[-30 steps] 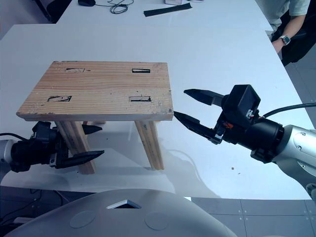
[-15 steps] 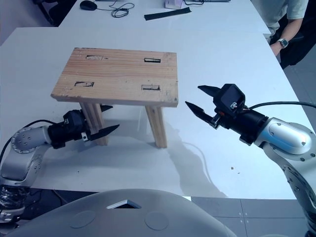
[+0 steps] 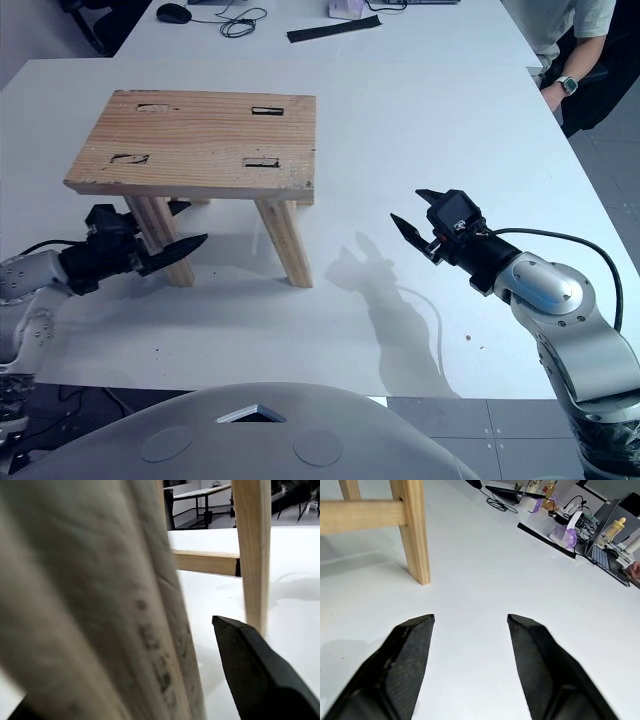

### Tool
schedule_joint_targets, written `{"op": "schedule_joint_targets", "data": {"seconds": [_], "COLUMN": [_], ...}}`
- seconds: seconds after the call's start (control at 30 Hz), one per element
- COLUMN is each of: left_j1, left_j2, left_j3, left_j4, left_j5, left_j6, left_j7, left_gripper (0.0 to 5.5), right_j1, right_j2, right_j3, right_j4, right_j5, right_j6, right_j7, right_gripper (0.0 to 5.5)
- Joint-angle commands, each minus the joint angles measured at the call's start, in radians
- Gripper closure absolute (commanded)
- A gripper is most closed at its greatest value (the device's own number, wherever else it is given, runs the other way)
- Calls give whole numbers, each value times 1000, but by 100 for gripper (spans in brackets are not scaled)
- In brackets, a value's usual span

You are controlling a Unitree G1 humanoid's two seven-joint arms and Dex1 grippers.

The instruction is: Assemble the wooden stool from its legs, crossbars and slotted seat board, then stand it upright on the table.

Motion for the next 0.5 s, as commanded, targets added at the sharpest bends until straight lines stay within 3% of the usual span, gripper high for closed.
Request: {"op": "schedule_joint_targets", "data": {"seconds": [0.03, 0.23, 0.5], "left_j1": [28, 32, 47], "left_j2": [34, 46, 88], "left_j3": [42, 118, 277], "left_j4": [-70, 2, 16], "left_j5": [-108, -110, -353], "left_j6": [121, 149, 373], "left_j7": [-37, -71, -186], "left_gripper": [231, 231, 231], "right_j1": [7, 31, 35], "right_j2": [21, 38, 49], "right_j3": [-19, -23, -33], "right_j4": [13, 2, -10], "right_j5": [-22, -40, -53], "right_j6": [-11, -16, -9], "right_j7": [19, 43, 80], "right_gripper": [279, 279, 279]}}
